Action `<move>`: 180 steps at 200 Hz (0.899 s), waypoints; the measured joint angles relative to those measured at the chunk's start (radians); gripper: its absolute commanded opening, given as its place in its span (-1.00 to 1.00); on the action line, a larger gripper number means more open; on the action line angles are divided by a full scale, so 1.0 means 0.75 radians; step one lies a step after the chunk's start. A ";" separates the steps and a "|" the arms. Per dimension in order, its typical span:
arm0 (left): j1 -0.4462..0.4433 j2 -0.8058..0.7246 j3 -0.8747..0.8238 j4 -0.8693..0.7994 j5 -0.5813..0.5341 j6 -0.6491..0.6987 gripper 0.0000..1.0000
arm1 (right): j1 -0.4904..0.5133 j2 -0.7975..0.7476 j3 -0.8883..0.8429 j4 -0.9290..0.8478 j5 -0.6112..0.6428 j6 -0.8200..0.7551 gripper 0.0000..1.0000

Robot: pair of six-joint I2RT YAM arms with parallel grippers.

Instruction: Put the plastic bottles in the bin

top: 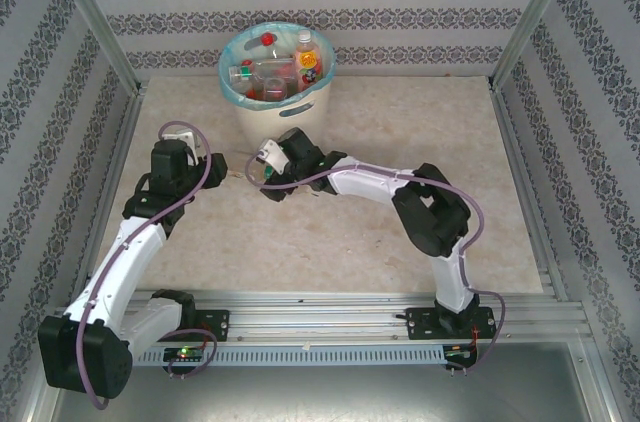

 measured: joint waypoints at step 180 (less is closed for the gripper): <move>0.000 -0.037 -0.001 0.080 0.015 -0.028 0.13 | 0.013 0.249 0.226 -0.117 0.059 0.045 0.24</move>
